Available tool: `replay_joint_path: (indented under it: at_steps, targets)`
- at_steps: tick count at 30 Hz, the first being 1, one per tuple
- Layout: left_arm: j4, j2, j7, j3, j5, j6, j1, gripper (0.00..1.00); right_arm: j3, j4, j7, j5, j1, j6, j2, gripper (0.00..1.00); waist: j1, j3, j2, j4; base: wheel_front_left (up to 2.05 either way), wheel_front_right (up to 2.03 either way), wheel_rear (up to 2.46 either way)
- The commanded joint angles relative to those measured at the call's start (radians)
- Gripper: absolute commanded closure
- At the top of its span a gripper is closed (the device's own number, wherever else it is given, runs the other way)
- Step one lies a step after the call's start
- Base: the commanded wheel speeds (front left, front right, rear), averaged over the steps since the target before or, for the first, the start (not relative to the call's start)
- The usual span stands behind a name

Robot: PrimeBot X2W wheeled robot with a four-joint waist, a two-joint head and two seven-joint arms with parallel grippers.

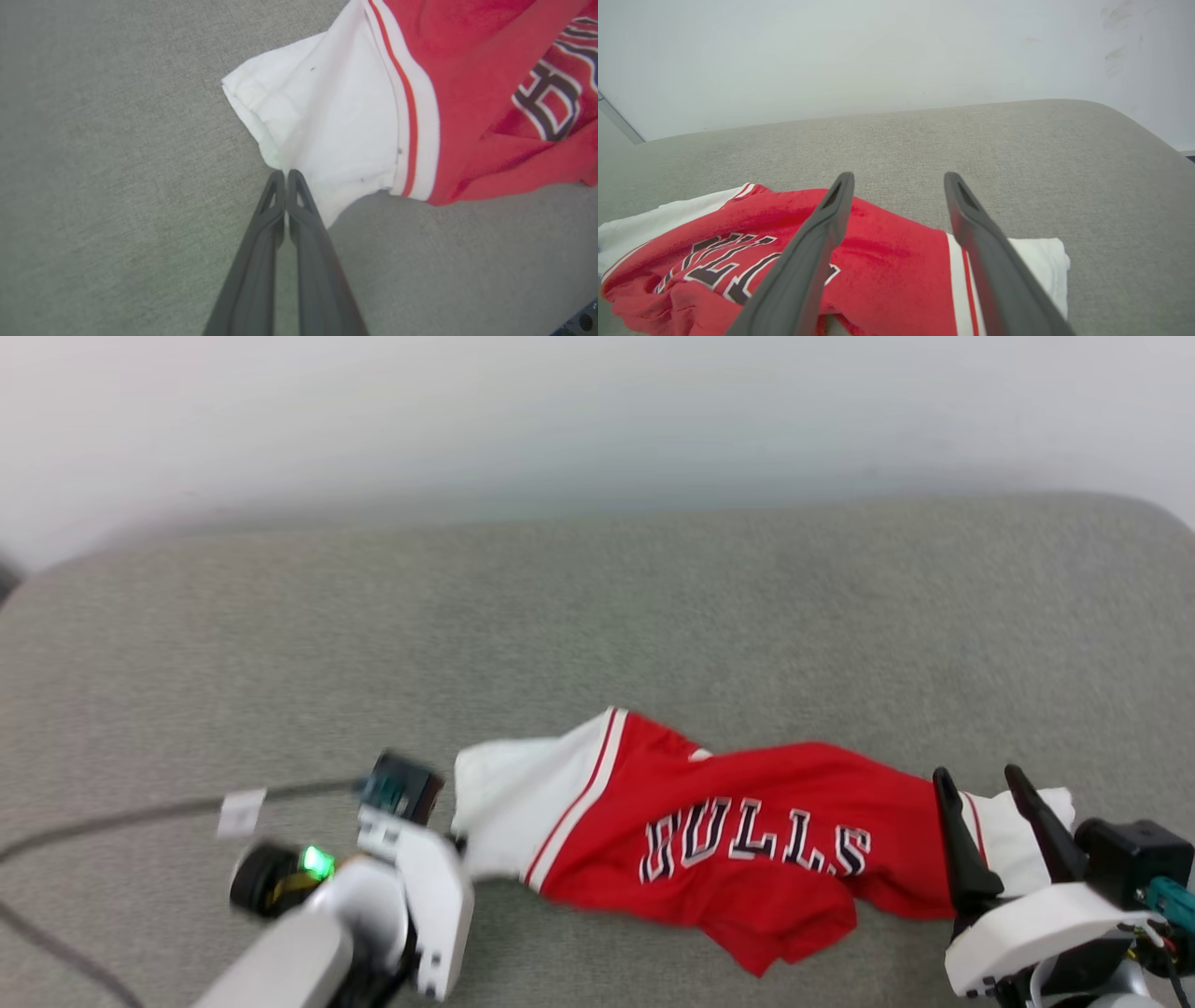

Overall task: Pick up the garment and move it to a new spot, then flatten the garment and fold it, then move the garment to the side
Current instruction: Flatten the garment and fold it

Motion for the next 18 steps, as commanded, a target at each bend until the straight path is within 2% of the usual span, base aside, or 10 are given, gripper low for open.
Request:
replay_joint_path:
  at_steps: [1,5,9,10,11,12,18]
  targets:
    - [-0.032,0.011,-0.007,0.011,-0.018,0.031,0.073,1.0,-0.004,-0.007,0.006,0.007,0.023,0.0,0.001,0.0,0.0,-0.052,-0.0001,0.048,0.0,0.0,0.0]
    - [-0.109,0.02,-0.011,0.035,-0.084,0.102,0.249,1.0,-0.014,-0.021,0.024,0.012,0.052,0.0,0.001,0.0,0.0,-0.08,-0.0001,0.072,0.0,0.0,0.0]
    - [-0.126,-0.006,-0.036,0.042,-0.129,0.14,0.365,1.0,-0.016,-0.03,0.04,0.015,0.067,0.0,0.001,0.0,0.0,-0.1,-0.0001,0.078,0.0,0.0,0.0]
    - [-0.123,-0.014,-0.049,0.045,-0.134,0.146,0.378,0.69,-0.017,-0.034,0.044,0.016,0.071,0.0,0.001,0.0,0.0,-0.103,-0.0001,0.08,0.0,0.0,0.0]
    - [-0.118,-0.022,-0.063,0.05,-0.143,0.15,0.39,0.11,-0.017,-0.036,0.049,0.018,0.073,0.0,0.001,0.0,0.0,-0.106,-0.0001,0.079,0.0,0.0,0.0]
    - [-0.114,-0.032,-0.076,0.053,-0.149,0.152,0.399,0.0,-0.019,-0.039,0.054,0.018,0.077,0.0,0.001,0.0,0.0,-0.11,-0.0001,0.079,0.0,0.0,0.0]
    - [-0.123,-0.073,-0.259,0.109,-0.118,0.168,0.373,0.0,-0.045,-0.055,0.079,0.017,0.099,0.0,0.001,0.0,0.0,-0.133,-0.0001,0.08,0.0,0.0,0.0]
